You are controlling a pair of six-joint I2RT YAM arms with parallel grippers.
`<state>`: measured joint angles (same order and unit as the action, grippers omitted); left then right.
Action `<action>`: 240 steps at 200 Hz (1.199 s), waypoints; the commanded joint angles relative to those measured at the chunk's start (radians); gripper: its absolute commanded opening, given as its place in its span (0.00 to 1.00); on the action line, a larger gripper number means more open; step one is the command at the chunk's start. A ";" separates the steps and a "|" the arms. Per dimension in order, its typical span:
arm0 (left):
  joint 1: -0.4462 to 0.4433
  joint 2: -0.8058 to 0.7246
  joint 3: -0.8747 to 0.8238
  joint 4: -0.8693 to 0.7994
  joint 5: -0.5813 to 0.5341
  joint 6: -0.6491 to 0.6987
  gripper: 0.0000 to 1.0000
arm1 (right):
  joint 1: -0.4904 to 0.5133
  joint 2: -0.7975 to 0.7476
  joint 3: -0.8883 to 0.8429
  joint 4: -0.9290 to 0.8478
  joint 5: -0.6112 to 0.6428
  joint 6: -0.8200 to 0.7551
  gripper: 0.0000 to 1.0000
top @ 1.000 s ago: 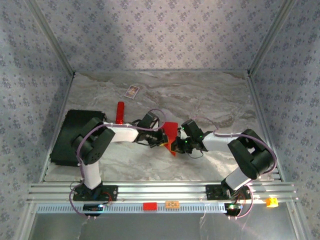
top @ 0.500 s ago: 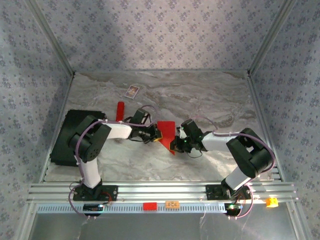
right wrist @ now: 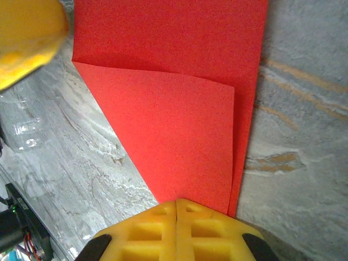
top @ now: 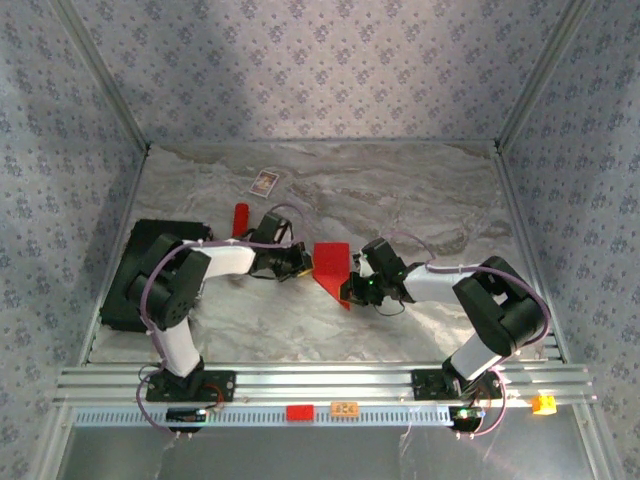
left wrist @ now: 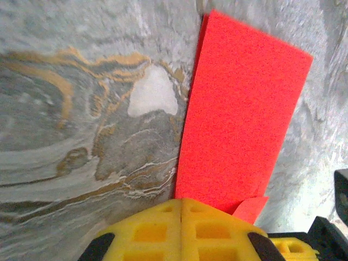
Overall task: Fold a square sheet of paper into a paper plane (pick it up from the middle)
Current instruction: Third fold the triangle at the center of the table.
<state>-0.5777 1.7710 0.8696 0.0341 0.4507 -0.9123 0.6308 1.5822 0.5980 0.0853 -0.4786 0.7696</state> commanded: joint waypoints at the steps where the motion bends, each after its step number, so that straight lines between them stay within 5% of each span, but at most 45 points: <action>1: 0.001 -0.064 0.011 -0.019 -0.038 0.027 0.04 | -0.006 0.010 -0.032 -0.140 0.058 -0.028 0.00; 48: -0.049 -0.116 -0.011 0.045 -0.026 0.008 0.07 | -0.010 0.012 -0.030 -0.138 0.057 -0.028 0.00; 107: -0.151 0.037 0.013 0.132 0.069 -0.050 0.04 | -0.010 0.010 -0.029 -0.137 0.058 -0.025 0.00; 240: -0.021 0.019 -0.060 0.066 -0.034 0.045 0.02 | -0.010 0.017 -0.040 -0.131 0.054 -0.025 0.00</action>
<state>-0.6224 1.8236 0.8497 0.1249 0.5026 -0.9142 0.6262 1.5784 0.5976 0.0757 -0.4786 0.7628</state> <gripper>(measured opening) 0.042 0.066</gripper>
